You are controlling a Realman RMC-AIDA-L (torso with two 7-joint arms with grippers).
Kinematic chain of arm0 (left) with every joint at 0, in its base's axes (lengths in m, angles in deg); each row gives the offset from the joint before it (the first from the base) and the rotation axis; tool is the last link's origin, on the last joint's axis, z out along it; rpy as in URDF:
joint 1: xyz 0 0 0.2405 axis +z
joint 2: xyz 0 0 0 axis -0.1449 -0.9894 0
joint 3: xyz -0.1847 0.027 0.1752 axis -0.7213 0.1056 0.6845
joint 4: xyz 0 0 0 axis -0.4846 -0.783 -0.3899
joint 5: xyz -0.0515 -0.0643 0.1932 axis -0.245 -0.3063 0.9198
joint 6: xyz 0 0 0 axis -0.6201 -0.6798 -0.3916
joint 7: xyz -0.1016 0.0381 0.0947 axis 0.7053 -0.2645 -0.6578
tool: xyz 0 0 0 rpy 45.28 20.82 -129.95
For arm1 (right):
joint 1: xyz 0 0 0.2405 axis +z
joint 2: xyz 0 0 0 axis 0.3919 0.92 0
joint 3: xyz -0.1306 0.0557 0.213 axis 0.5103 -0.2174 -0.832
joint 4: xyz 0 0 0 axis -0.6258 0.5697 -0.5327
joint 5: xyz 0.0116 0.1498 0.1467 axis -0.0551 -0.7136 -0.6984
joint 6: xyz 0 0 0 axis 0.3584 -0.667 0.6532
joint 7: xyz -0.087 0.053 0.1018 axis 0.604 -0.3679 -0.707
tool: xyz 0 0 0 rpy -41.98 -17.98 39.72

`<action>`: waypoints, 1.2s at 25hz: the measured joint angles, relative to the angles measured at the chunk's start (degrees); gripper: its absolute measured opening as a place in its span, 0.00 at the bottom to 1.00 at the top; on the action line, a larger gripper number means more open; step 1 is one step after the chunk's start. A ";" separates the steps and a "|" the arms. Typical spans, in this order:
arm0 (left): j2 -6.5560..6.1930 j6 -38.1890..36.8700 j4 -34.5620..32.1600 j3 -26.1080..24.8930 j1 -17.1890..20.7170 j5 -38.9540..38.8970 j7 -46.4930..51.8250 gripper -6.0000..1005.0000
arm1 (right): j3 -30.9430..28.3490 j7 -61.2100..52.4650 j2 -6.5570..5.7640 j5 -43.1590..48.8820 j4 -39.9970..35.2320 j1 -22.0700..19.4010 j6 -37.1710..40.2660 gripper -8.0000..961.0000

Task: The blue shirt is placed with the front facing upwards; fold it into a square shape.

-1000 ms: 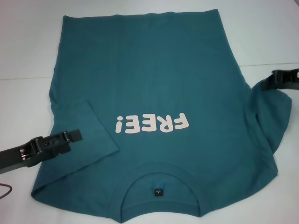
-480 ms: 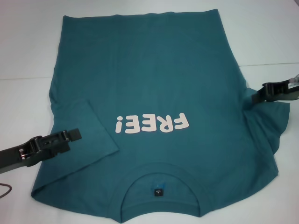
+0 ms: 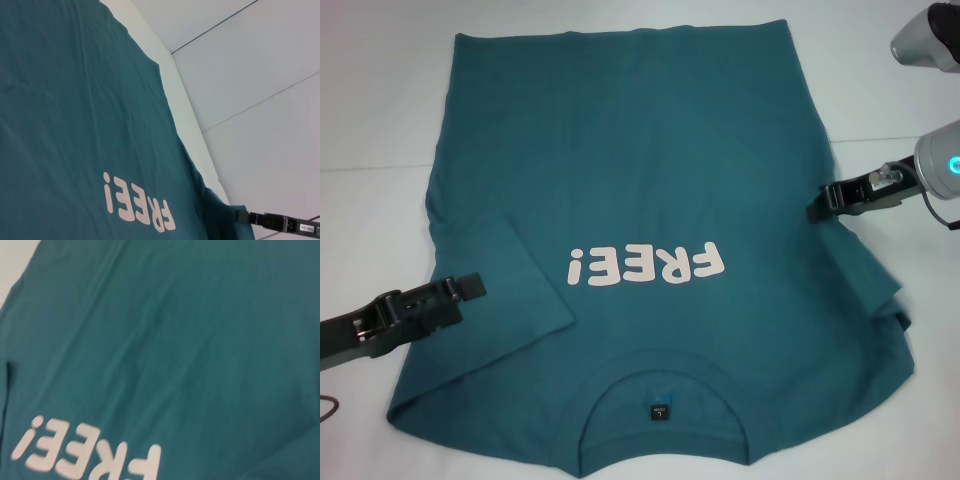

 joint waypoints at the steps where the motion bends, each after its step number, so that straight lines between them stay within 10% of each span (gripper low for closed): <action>1: 0.00 -0.02 0.00 -0.01 0.02 0.00 0.00 0.87 | 0.01 -1.02 0.12 0.88 0.14 0.33 -0.75 0.02; 17: 0.00 0.10 0.00 0.00 -0.18 -0.03 0.00 0.87 | -0.12 -4.45 1.02 1.12 1.26 0.74 -7.64 0.38; 30: 0.00 0.10 0.00 -0.71 0.06 -0.09 0.00 0.87 | 3.57 6.09 2.73 1.93 -0.25 1.06 -10.62 0.90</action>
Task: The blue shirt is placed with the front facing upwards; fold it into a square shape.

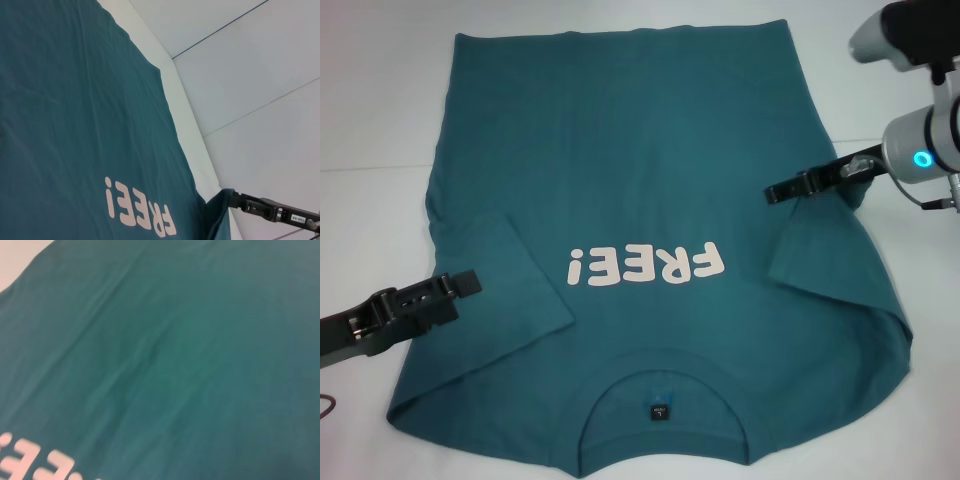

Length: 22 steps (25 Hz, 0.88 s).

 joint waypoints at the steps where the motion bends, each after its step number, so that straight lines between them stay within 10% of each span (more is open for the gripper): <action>1: 0.00 0.00 0.00 0.00 0.00 0.00 0.00 0.87 | 0.76 1.22 0.15 0.01 -0.02 0.15 0.08 0.92; 22: 0.09 0.09 0.09 -0.09 -0.27 0.00 0.02 0.87 | 2.81 -3.75 1.73 13.32 -5.64 0.13 5.98 0.95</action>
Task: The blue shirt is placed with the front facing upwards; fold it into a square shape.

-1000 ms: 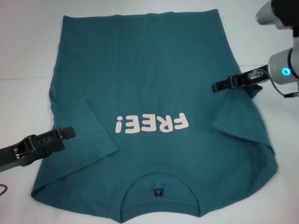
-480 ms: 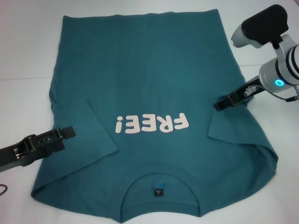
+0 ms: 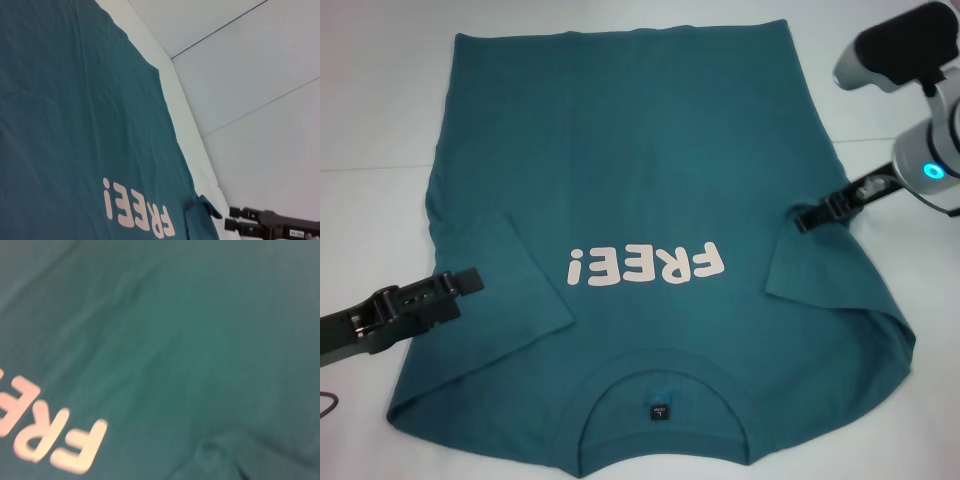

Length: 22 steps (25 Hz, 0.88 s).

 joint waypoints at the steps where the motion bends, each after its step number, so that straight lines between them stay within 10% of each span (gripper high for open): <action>1: 0.00 0.00 0.00 0.00 0.00 0.00 0.02 0.87 | -1.19 -0.05 -0.30 -0.09 0.12 0.00 1.64 0.95; 22: 0.08 -0.01 -0.01 -0.52 0.24 -0.63 -0.01 0.87 | -7.06 2.47 -1.87 -3.27 0.52 -2.37 13.36 0.95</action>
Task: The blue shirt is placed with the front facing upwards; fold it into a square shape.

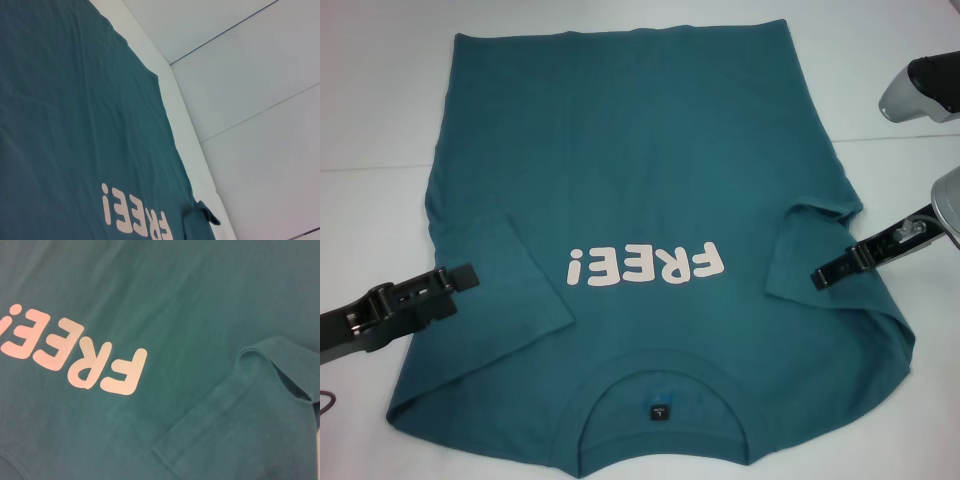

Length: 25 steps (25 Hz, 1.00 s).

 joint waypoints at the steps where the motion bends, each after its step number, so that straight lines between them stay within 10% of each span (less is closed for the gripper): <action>1: 0.00 0.00 0.00 0.00 0.02 -0.02 0.00 0.87 | -0.04 0.17 -0.01 0.00 -0.02 -0.01 -0.14 0.95; 25: 0.18 0.00 0.00 0.00 0.00 -0.25 0.04 0.87 | 0.38 -2.30 3.24 0.30 8.82 1.45 -27.27 0.94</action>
